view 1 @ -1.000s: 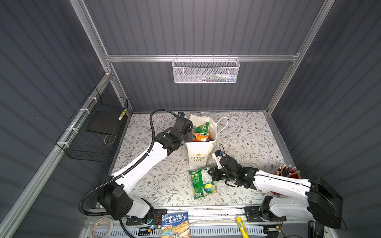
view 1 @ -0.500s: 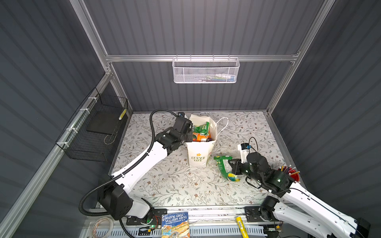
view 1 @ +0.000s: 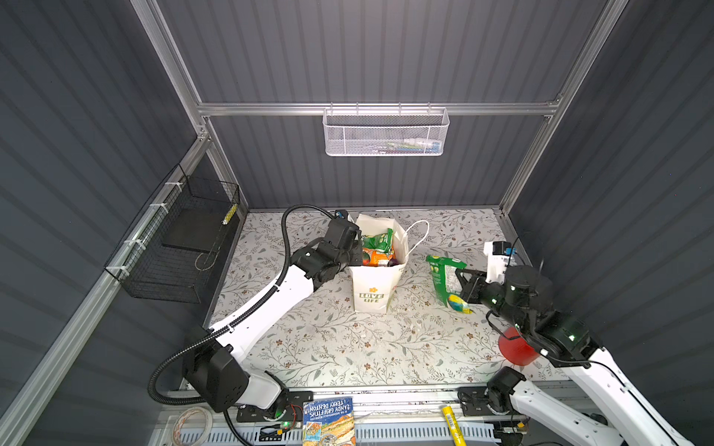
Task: Place the snacks into the paper bag
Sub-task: 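Lift the green candy bag and carry it over the paper bag opening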
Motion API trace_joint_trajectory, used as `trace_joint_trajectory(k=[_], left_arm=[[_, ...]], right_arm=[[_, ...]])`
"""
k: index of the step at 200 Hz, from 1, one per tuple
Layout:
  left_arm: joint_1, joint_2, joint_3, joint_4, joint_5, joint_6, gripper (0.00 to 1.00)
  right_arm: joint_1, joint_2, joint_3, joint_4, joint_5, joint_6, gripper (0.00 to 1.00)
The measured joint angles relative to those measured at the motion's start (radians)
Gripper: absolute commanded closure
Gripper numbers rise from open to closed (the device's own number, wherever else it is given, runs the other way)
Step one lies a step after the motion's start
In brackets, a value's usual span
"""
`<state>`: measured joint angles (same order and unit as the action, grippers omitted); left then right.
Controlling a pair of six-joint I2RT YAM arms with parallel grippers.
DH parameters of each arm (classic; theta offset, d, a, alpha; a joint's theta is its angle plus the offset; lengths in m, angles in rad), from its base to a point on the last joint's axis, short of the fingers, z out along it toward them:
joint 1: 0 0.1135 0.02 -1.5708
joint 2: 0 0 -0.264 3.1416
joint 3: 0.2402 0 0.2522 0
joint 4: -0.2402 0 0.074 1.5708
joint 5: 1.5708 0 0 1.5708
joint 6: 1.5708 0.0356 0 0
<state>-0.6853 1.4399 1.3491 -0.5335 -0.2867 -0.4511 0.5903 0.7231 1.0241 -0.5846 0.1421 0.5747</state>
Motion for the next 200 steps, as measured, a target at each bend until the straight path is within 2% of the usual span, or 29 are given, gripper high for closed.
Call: trace_joint_trajectory(k=[62,115,168,200], left_arm=[[0.0,0.0,0.0,0.003,0.007,0.0,1.0],[0.0,0.0,0.0,0.007,0.019,0.0,1.0],[0.0,0.0,0.0,0.009,0.025,0.004,1.0],[0.0,0.0,0.0,0.011,0.026,0.004,1.0]], right_arm=[[-0.001,0.141,0.317,0.001,-0.011,-0.05,1.0],[0.0,0.348,0.531,0.022,-0.127,-0.05,1.0],[0.045,0.576,0.713,0.062,-0.214,-0.032,1.0],[0.054,0.695,0.758,0.095,-0.243,-0.013,1.0]])
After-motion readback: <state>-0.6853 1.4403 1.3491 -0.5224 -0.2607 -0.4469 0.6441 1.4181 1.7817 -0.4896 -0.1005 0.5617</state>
